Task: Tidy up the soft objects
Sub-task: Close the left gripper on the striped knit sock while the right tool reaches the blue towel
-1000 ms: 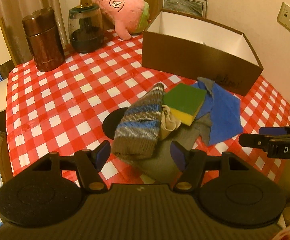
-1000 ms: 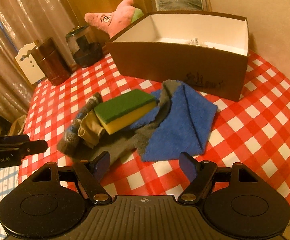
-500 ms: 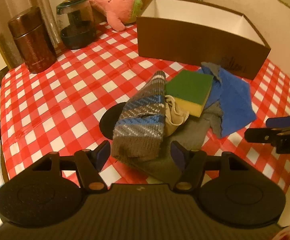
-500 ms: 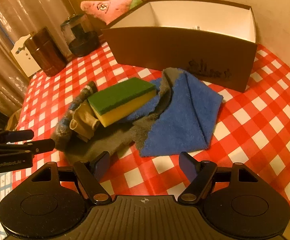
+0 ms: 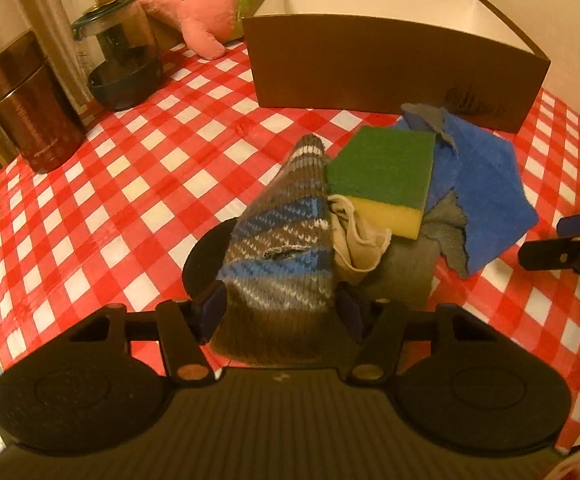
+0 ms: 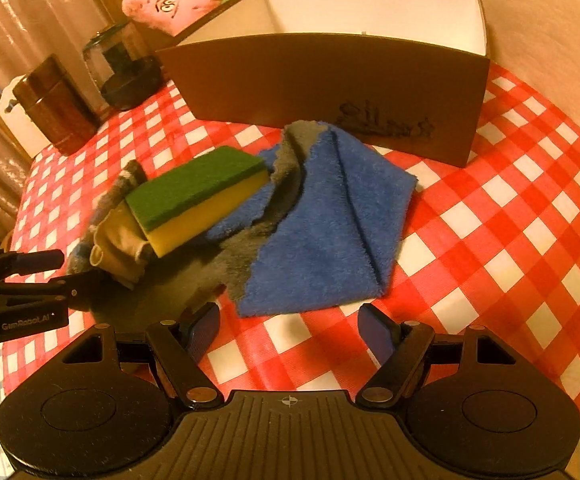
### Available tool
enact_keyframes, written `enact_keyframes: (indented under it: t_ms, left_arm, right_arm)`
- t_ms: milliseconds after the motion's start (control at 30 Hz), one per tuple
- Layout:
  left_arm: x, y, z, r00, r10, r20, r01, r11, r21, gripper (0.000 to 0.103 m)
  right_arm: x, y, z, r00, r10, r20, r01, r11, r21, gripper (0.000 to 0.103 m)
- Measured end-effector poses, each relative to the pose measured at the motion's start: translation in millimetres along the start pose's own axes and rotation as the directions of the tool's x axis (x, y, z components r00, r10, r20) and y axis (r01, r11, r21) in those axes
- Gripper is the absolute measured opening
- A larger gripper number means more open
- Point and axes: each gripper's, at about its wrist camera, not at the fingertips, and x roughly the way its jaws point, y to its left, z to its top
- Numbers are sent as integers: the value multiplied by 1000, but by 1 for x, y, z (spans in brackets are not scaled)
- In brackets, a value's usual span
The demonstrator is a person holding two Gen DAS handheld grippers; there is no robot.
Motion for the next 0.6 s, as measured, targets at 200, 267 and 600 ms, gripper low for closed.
enact_keyframes:
  t_ms: [200,267,600]
  left_arm:
    - [7,4,0,1000,-16,6,16,1000,13,40]
    - [5,4,-1,1000,-23,21,22,999,30,19]
    - [-35,19,0,993,-8,119,10,1000,-14,13]
  right_arm:
    - [6,2,4,1000,1,0,-1,1000,-7,76]
    - [8,2,5,1000,-2,-3,2,1000,-9,76]
    - [13,-6,16,999,-20,35,20,1000,-19,76]
